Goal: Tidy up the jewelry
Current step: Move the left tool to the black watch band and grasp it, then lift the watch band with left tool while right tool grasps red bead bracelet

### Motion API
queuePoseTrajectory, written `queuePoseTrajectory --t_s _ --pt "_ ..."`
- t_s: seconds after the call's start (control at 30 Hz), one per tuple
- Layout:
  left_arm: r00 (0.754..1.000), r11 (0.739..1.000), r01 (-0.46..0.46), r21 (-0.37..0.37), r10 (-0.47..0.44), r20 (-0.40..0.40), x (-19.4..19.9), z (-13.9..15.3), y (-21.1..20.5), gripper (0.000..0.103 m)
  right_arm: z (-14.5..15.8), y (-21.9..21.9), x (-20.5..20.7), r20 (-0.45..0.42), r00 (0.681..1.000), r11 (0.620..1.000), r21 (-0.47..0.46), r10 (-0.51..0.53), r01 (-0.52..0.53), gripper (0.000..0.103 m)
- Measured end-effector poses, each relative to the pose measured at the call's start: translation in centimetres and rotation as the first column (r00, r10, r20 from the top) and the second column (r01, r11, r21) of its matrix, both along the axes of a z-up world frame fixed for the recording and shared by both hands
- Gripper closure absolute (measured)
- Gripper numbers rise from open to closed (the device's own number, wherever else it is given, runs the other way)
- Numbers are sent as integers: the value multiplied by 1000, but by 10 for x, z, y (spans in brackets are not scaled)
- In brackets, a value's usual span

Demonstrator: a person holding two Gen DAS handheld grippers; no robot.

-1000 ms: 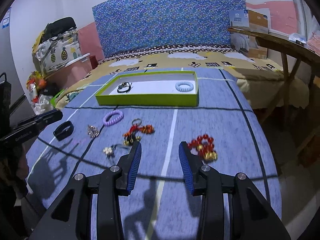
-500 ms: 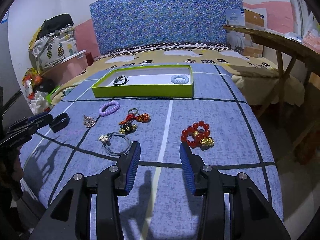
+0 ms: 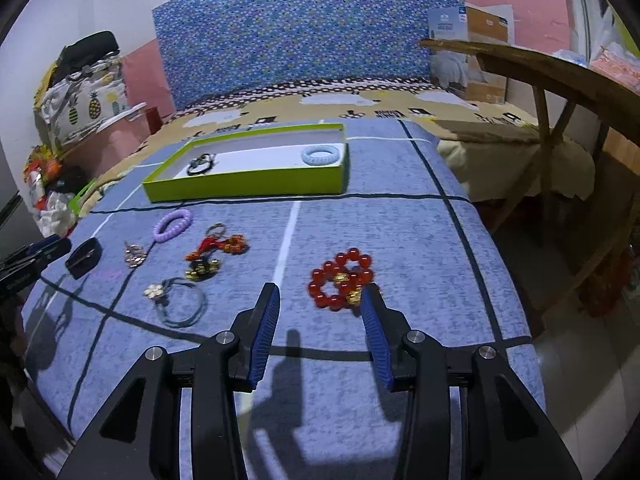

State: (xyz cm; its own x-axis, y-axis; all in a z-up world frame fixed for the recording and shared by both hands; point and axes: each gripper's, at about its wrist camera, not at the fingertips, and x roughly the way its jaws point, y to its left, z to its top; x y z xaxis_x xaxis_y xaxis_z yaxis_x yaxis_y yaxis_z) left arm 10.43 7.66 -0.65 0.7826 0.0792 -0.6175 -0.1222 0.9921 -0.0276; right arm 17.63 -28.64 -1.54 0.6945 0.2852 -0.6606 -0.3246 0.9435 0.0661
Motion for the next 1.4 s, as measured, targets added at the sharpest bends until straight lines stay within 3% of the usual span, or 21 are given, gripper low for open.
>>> queuePoseTrajectory --t_s 0.4,0.47,0.77,0.97,1.2,1.23,1.27,1.4 --pt "989 989 -65 -130 46 -142 19 -21 30 49 -6 -16 26 -56 997 998 13 -56 56 60" --pt "983 987 -79 -137 55 -173 23 -26 32 54 -7 -17 31 -62 996 998 8 -59 60 60" --pt "979 997 -40 -72 24 -201 31 -26 17 77 -17 -10 48 -128 992 1000 8 -15 16 60" --pt "978 1000 17 -25 -21 -208 33 -25 0 86 -19 -8 53 -152 988 1000 7 5 -4 60" --pt "977 997 59 -44 -67 -203 29 -24 -12 91 -17 1 49 -152 988 998 -39 37 -43 60" --pt "976 997 67 -50 -76 -203 29 -23 -14 91 -17 1 48 -154 987 998 -39 39 -45 61" --pt "976 996 73 -53 -82 -203 29 -23 -16 91 -17 1 47 -154 987 998 -40 39 -45 69" --pt "974 993 94 -70 -106 -200 26 -23 -24 92 -16 0 42 -146 989 999 -32 38 -43 84"
